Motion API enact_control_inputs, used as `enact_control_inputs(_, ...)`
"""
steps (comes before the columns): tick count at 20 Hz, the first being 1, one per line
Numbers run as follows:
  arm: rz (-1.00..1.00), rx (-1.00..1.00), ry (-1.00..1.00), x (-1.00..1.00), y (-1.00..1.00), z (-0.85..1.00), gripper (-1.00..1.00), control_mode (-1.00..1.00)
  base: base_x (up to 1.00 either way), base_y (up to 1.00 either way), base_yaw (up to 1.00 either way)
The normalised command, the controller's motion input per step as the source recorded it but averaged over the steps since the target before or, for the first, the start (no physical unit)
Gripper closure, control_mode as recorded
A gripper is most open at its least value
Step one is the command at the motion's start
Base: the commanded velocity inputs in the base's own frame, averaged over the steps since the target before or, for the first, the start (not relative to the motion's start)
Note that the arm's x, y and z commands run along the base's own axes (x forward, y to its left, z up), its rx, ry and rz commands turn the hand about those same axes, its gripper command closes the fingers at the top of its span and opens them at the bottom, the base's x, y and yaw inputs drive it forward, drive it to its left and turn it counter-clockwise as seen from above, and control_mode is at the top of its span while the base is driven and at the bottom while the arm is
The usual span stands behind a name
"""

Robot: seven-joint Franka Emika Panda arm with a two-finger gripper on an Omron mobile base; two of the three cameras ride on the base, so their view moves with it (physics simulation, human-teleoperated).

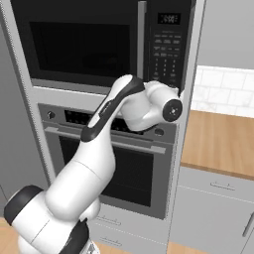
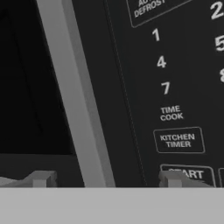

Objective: Pick the squash from the sink and place it in the bowl. Then pick the bowl and place it in the microwave. Then close the microwave door and press the start button.

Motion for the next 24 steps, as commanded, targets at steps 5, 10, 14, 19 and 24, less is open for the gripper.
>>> enact_control_inputs(5, 0.03, 0.04, 0.0, 0.41, -0.03, -0.12, -1.0, -1.0, 0.0, 0.0, 0.0)
enact_control_inputs(10, 0.03, 0.01, -0.06, -0.03, 0.27, -0.08, -1.0, -1.0, 0.0, 0.0, 0.0)
enact_control_inputs(14, 0.08, 0.0, -0.23, -0.91, 0.82, 0.0, -1.0, -1.0, 0.0, 0.0, 0.0)
enact_control_inputs(19, 0.01, 0.0, -0.43, -1.0, 0.62, 0.19, -1.0, -1.0, 0.0, 0.0, 0.0)
enact_control_inputs(24, 0.0, -0.05, -0.34, -0.82, 0.95, 0.04, -1.0, -1.0, 0.0, 0.0, 0.0)
